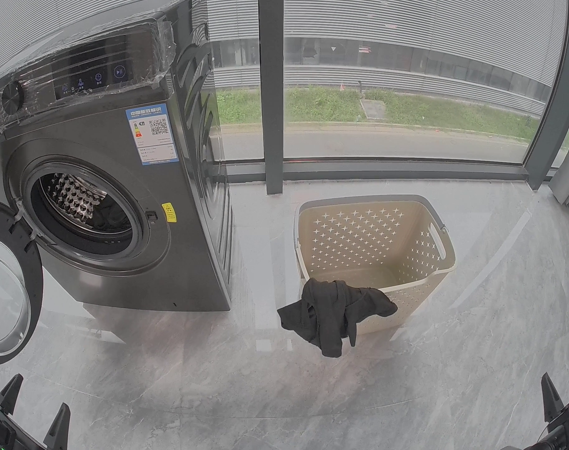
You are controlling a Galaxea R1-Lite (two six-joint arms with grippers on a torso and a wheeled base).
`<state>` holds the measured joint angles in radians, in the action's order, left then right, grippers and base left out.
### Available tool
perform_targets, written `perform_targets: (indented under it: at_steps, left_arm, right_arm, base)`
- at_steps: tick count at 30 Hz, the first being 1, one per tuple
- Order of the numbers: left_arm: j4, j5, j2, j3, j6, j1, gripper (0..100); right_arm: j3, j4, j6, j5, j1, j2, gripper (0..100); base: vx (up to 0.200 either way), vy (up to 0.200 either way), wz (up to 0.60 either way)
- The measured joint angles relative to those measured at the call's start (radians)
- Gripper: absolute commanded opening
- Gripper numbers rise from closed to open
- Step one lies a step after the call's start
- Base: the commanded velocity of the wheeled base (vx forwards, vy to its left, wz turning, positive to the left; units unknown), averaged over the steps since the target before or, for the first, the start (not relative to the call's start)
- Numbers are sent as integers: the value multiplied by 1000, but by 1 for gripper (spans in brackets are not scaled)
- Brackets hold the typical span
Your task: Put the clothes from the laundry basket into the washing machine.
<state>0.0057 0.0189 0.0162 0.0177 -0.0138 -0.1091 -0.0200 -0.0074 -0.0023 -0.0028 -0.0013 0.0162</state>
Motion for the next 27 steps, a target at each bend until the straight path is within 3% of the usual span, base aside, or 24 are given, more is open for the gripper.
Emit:
perform_targets:
  at_steps: [4,9,13,27]
  left_arm:
    - [0,-1,0,0,1,0,100]
    - [1,-1,0,0,3,0,100]
    - [0,-2,0,0,3,0,100]
    - [0,-2,0,0,2,0,100]
  right_arm:
    - [-74,7,-1,9,4,10,100]
    - [-227,36,1,55,40,108,100]
    - [-286,37,9,84,93,264,100]
    - [-299,-294,61,125,281,920,100]
  base:
    - [200,0,0]
    - [0,0,0]
    - [0,0,0]
    - [0,0,0]
